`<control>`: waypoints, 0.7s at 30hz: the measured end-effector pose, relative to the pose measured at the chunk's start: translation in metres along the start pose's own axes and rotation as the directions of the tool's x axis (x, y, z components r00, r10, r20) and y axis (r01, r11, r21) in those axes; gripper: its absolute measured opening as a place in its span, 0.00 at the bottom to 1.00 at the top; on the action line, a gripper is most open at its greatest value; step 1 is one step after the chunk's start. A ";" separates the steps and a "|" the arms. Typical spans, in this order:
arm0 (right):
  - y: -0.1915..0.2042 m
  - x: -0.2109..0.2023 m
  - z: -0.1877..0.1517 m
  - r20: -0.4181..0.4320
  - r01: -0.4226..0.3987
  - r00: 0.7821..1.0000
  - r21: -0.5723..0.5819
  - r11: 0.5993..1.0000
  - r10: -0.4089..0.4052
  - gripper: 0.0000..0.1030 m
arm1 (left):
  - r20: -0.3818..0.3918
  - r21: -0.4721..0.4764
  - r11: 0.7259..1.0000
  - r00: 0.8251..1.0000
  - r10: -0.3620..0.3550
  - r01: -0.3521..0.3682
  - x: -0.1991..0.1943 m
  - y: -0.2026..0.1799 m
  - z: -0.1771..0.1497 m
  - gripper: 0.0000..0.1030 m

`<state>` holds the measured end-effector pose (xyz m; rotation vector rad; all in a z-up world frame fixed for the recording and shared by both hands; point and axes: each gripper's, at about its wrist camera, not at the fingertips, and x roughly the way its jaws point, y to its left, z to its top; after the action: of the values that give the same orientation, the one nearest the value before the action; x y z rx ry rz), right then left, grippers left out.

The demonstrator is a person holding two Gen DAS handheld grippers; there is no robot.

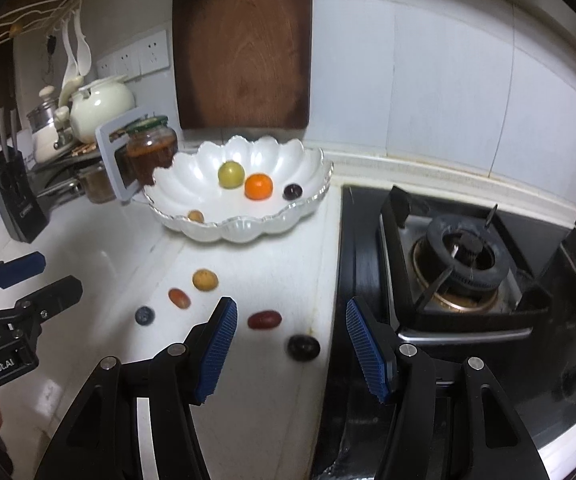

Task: Organize fruits
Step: 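Pull both grippers back and lower them toward the fruits on the counter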

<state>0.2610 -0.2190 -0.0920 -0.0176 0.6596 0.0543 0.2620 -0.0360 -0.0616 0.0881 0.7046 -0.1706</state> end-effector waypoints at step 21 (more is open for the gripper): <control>-0.002 0.048 -0.030 -0.071 0.044 0.997 0.000 0.999 -0.043 0.56 | -0.122 -0.023 1.000 0.993 -0.004 0.001 0.064 0.000 -0.027 0.56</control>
<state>0.2805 -0.2201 -0.1447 -0.0329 0.7303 0.0114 0.2926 -0.0399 -0.1234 0.0767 0.8286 -0.1605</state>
